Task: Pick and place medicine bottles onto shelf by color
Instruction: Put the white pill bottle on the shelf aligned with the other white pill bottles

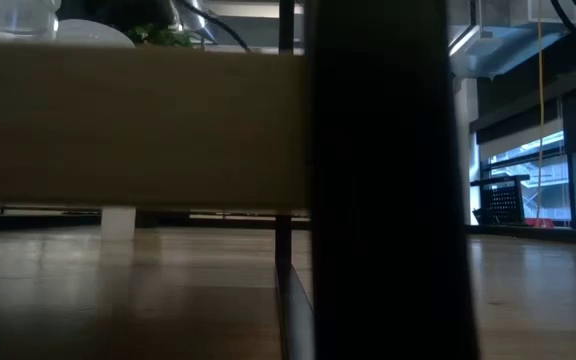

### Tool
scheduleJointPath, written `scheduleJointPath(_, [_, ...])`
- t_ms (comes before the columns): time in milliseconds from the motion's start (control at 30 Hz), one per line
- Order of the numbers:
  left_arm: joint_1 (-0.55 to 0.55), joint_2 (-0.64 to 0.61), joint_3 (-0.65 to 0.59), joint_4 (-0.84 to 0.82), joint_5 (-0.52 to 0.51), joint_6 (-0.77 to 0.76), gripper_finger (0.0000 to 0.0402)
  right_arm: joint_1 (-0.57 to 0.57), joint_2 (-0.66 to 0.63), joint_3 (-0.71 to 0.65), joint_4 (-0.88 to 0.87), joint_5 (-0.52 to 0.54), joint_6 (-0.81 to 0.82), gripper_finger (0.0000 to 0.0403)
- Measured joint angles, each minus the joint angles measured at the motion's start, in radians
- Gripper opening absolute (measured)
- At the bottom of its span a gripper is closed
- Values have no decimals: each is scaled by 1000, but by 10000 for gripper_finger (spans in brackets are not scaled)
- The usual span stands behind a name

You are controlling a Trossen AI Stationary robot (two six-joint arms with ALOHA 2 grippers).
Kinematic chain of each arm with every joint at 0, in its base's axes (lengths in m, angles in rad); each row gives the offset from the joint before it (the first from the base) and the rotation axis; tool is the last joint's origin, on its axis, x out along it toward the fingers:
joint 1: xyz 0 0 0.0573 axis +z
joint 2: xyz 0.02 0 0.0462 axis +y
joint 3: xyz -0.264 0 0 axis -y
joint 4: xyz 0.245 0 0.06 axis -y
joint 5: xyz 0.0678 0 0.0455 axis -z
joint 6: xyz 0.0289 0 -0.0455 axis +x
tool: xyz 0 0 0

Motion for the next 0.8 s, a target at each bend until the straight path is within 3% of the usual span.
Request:
scheduleJointPath(267, [50,91,15,-1,86,22,275,0,0,0,0,0,0,265])
scheduleJointPath(800, [48,151,15,45,62,13,262,0,0,0,7,0,0,265])
